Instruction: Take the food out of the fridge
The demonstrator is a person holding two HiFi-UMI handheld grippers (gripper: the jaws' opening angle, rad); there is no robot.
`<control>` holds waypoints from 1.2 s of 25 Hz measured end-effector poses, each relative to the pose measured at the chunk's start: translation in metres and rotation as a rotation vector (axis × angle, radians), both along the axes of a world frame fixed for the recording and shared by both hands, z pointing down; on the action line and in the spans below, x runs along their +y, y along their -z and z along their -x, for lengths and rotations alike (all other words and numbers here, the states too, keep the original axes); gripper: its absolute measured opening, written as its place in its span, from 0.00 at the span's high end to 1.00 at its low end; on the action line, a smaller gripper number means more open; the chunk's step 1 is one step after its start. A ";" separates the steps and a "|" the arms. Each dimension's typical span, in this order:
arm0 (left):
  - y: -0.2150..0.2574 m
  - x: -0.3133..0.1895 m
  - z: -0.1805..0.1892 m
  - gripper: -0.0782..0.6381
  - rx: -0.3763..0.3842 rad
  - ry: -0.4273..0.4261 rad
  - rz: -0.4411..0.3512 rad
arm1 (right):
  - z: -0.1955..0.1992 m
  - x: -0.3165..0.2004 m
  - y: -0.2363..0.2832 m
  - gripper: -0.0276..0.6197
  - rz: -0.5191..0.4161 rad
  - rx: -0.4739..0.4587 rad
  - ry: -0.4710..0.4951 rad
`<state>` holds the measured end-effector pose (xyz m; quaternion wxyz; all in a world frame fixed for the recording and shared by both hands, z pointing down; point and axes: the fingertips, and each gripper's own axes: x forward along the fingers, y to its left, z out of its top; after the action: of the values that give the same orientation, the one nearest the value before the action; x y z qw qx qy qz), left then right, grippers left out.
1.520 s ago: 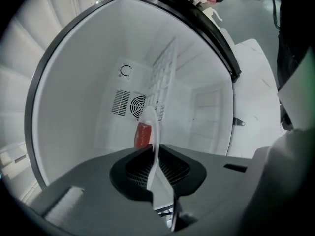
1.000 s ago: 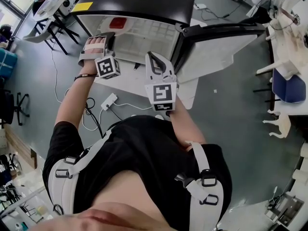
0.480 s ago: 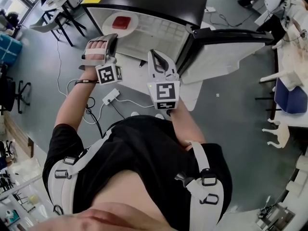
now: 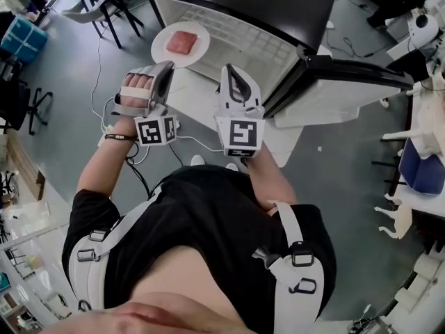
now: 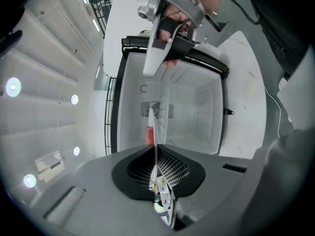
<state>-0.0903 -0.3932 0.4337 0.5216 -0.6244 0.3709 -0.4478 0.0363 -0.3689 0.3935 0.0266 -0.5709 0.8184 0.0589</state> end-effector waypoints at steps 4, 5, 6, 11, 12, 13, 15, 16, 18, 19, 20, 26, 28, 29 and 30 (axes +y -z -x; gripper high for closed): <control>0.002 0.022 0.026 0.87 -0.006 0.039 0.004 | 0.013 -0.005 -0.004 0.95 0.022 -0.015 0.033; 0.003 0.026 0.032 0.87 -0.004 0.052 0.004 | 0.017 -0.006 -0.005 0.95 0.027 -0.017 0.042; 0.003 0.031 0.038 0.87 -0.001 0.066 0.006 | 0.022 -0.006 -0.005 0.95 0.031 -0.015 0.053; -0.005 0.045 0.062 0.87 -0.006 0.117 0.026 | 0.038 -0.007 -0.009 0.95 0.043 -0.011 0.087; -0.007 0.045 0.065 0.87 -0.008 0.124 0.028 | 0.040 -0.007 -0.010 0.95 0.045 -0.012 0.089; -0.008 0.046 0.068 0.87 -0.008 0.131 0.031 | 0.042 -0.007 -0.010 0.95 0.047 -0.012 0.092; -0.009 0.047 0.072 0.87 -0.006 0.144 0.034 | 0.045 -0.006 -0.011 0.95 0.049 -0.010 0.099; -0.010 0.047 0.074 0.87 -0.004 0.149 0.034 | 0.047 -0.007 -0.011 0.95 0.050 -0.011 0.101; -0.011 0.046 0.074 0.87 0.001 0.152 0.036 | 0.048 -0.007 -0.011 0.95 0.052 -0.013 0.104; -0.011 0.047 0.074 0.87 0.004 0.152 0.037 | 0.048 -0.007 -0.011 0.95 0.055 -0.015 0.105; -0.011 0.047 0.073 0.87 0.006 0.151 0.038 | 0.047 -0.007 -0.011 0.95 0.058 -0.018 0.105; -0.011 0.050 0.066 0.87 0.009 0.131 0.034 | 0.046 -0.003 -0.009 0.95 0.056 -0.016 0.096; -0.011 0.049 0.063 0.87 0.007 0.126 0.031 | 0.045 -0.002 -0.009 0.95 0.053 -0.011 0.094; -0.011 0.049 0.062 0.87 0.006 0.124 0.030 | 0.044 -0.002 -0.009 0.95 0.053 -0.009 0.093; -0.011 0.049 0.061 0.87 0.005 0.122 0.029 | 0.043 -0.001 -0.009 0.95 0.053 -0.007 0.092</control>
<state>-0.1516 -0.3441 0.4449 0.4832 -0.6092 0.4031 -0.4825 -0.0072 -0.3703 0.4027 0.0171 -0.5333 0.8451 0.0340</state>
